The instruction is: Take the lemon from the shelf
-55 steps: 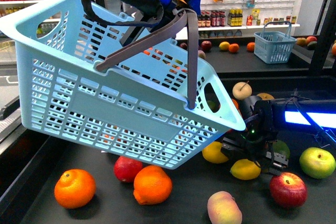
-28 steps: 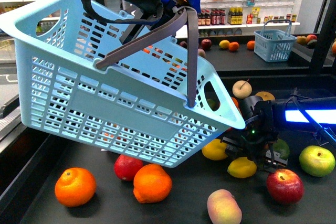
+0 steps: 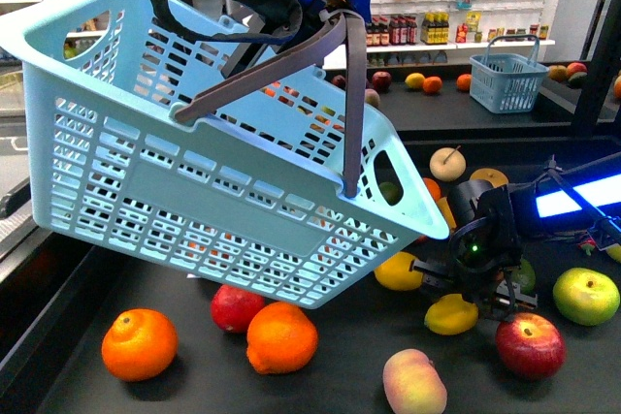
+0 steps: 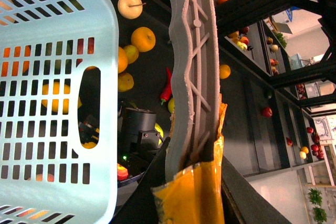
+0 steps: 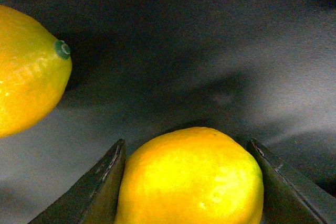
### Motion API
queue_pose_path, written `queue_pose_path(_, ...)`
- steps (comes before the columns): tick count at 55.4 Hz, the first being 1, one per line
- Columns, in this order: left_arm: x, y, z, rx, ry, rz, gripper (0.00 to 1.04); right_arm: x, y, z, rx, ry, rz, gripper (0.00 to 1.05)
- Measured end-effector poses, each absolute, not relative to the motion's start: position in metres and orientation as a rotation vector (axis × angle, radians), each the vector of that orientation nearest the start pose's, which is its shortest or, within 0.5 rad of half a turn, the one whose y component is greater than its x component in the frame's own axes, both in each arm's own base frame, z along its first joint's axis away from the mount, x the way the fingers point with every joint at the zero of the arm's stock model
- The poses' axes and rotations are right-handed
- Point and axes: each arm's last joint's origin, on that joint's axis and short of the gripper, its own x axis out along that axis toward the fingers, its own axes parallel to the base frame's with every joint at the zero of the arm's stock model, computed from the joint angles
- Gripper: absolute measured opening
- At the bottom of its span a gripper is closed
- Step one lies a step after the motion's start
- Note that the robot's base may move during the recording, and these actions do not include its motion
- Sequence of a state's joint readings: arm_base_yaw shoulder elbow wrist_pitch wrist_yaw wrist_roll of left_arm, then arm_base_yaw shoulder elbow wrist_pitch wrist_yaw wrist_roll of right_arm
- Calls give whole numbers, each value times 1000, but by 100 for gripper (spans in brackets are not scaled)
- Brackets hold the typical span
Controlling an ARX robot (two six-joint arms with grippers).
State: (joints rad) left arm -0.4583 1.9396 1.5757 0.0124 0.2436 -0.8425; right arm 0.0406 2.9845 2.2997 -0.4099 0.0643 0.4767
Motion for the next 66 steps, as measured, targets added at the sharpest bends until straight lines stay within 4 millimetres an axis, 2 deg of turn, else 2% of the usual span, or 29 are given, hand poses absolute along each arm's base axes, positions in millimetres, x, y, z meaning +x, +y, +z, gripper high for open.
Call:
queue_pose_path(10, 405, -208, 286, -760, 625, -501, 14, 547, 13, -43, 370, 1049, -296, 63)
queue_pose_path(17, 405, -208, 286, -760, 625, -501, 14, 547, 0, -24, 374, 1004, -299, 63)
queue_pose_path(23, 405, -208, 286, -760, 625, -501, 14, 549, -14, 5, 391, 945, -300, 63)
queue_pose_path(32, 405, -208, 286, -760, 625, -501, 14, 550, -36, 61, 431, 829, -289, 63)
queue_pose_path(42, 405, -208, 286, -760, 625, -501, 14, 548, -44, 121, 483, 719, -244, 63)
queue_pose_path(48, 405, -208, 286, -760, 625, -501, 14, 547, -37, 166, 521, 647, -184, 63)
queue_pose_path(50, 405, -208, 286, -760, 626, -501, 14, 546, -28, 190, 537, 610, -141, 63)
queue_pose_path(56, 405, -208, 286, -760, 625, -501, 14, 541, 3, 230, 552, 555, -40, 63)
queue_pose_path(61, 405, -208, 286, -760, 626, -501, 14, 538, 24, 240, 556, 554, 14, 63)
queue_pose_path(66, 405, -208, 286, -760, 625, -501, 14, 535, 47, 235, 558, 578, 58, 63)
